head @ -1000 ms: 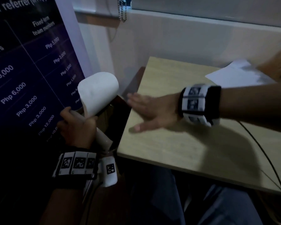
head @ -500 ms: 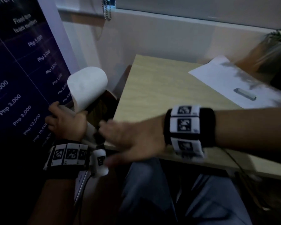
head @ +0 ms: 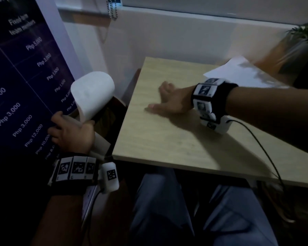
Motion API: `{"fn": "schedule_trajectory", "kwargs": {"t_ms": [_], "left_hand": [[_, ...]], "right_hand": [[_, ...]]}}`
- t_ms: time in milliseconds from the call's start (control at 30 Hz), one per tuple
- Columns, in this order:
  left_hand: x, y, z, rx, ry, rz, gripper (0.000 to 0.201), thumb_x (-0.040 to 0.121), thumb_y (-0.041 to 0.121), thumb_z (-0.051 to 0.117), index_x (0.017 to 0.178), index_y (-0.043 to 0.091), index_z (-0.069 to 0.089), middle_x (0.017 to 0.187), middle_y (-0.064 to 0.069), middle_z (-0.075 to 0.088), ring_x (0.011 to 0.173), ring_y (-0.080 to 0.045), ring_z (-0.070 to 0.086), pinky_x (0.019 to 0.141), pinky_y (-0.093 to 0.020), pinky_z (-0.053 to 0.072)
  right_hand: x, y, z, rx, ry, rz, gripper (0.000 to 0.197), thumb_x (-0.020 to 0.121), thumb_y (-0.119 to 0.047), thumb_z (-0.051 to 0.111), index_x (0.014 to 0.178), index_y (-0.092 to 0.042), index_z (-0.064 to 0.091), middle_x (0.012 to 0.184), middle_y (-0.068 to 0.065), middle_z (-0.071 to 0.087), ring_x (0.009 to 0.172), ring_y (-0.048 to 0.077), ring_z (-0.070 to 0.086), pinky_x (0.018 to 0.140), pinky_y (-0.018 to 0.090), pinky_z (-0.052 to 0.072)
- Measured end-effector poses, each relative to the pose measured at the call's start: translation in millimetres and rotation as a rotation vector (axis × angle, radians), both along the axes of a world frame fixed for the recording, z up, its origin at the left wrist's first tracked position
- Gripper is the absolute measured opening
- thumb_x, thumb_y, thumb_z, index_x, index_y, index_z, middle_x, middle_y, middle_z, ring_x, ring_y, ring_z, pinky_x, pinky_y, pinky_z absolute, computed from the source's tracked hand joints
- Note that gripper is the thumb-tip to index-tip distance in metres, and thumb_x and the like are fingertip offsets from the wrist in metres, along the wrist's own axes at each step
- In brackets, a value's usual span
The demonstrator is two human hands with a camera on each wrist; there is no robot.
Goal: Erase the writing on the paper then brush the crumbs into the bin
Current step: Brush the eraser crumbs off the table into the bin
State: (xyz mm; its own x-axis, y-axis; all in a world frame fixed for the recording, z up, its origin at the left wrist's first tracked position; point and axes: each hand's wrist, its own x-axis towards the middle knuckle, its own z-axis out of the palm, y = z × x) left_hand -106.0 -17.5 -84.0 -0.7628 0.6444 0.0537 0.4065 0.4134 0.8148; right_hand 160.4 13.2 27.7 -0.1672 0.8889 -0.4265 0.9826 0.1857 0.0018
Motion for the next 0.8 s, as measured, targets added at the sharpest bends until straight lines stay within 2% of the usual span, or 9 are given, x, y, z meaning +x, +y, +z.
{"fn": "schedule_trajectory", "kwargs": {"t_ms": [100,200,267,333,433,533,600,700,800], "left_hand": [[2.0,1.1,1.2,-0.012,0.003,0.003,0.082,0.072,0.031,0.082,0.14,0.024,0.037,0.146,-0.023,0.039,0.129,-0.049,0.042,0.1,-0.054,0.038],[-1.4,-0.8,0.0,-0.014,-0.008,-0.014,0.082,0.072,0.032,0.08,0.141,0.026,0.035,0.146,-0.023,0.037,0.13,-0.05,0.041,0.103,-0.053,0.037],[-4.3,-3.1,-0.3,-0.009,-0.014,-0.023,0.083,0.072,0.032,0.079,0.141,0.025,0.035,0.147,-0.023,0.037,0.13,-0.049,0.041,0.105,-0.052,0.036],[-6.2,-6.2,-0.4,-0.011,-0.018,-0.024,0.082,0.073,0.032,0.079,0.142,0.025,0.034,0.148,-0.023,0.036,0.13,-0.05,0.041,0.105,-0.052,0.036],[-5.5,-12.2,0.5,-0.011,-0.025,-0.017,0.081,0.075,0.031,0.079,0.143,0.025,0.035,0.149,-0.022,0.036,0.132,-0.049,0.041,0.106,-0.052,0.035],[-2.6,-17.2,2.9,-0.013,-0.023,-0.021,0.081,0.076,0.032,0.079,0.144,0.024,0.035,0.149,-0.023,0.035,0.133,-0.048,0.039,0.106,-0.053,0.034],[-1.7,-18.5,4.6,-0.018,-0.021,-0.028,0.081,0.077,0.032,0.078,0.144,0.023,0.035,0.15,-0.023,0.035,0.133,-0.048,0.039,0.106,-0.052,0.034],[-1.7,-17.7,5.5,-0.008,-0.001,0.004,0.08,0.076,0.031,0.079,0.144,0.023,0.037,0.149,-0.021,0.037,0.133,-0.046,0.042,0.105,-0.05,0.036],[0.4,-16.6,6.4,-0.002,0.0,0.014,0.083,0.074,0.03,0.08,0.144,0.024,0.037,0.15,-0.019,0.039,0.133,-0.043,0.043,0.103,-0.05,0.037]], "right_hand": [[-42.0,-48.8,3.9,-0.051,0.105,0.292,0.112,0.086,-0.084,0.033,0.157,-0.011,-0.015,0.165,0.011,-0.022,0.154,0.029,-0.011,0.125,0.046,0.002],[-63.3,-84.8,7.9,-0.161,0.136,0.509,0.099,0.094,-0.072,0.035,0.159,-0.01,-0.009,0.166,0.008,-0.018,0.154,0.02,-0.012,0.125,0.035,-0.001],[-52.9,-85.7,19.7,-0.197,0.238,0.441,0.093,0.097,-0.067,0.035,0.159,-0.014,-0.007,0.167,0.003,-0.014,0.154,0.015,-0.008,0.124,0.031,-0.004],[-24.5,-63.7,27.2,-0.083,0.247,0.286,0.089,0.096,-0.068,0.035,0.161,-0.013,0.007,0.168,0.005,0.0,0.154,0.018,0.003,0.125,0.035,0.002],[34.9,-14.0,27.4,0.024,0.008,0.05,0.074,0.1,-0.06,0.036,0.153,-0.008,0.033,0.162,0.019,0.018,0.15,0.035,0.014,0.123,0.045,0.011],[56.5,3.3,0.2,0.071,-0.106,-0.216,0.102,0.085,-0.078,0.039,0.157,-0.007,0.023,0.165,0.019,0.01,0.152,0.037,0.009,0.122,0.049,0.01],[21.6,-6.7,-14.2,0.111,-0.001,-0.263,0.115,0.081,-0.086,0.042,0.158,-0.006,0.012,0.166,0.016,0.004,0.153,0.034,0.006,0.123,0.046,0.007],[-49.6,-54.4,-13.9,0.041,0.243,-0.006,0.11,0.086,-0.072,0.056,0.159,-0.005,0.009,0.167,0.015,0.003,0.154,0.032,0.005,0.123,0.043,0.009],[-81.7,-96.9,7.0,-0.134,0.25,0.346,0.092,0.096,-0.067,0.044,0.157,-0.006,0.015,0.165,0.01,0.012,0.151,0.026,0.015,0.122,0.038,0.016]]}}
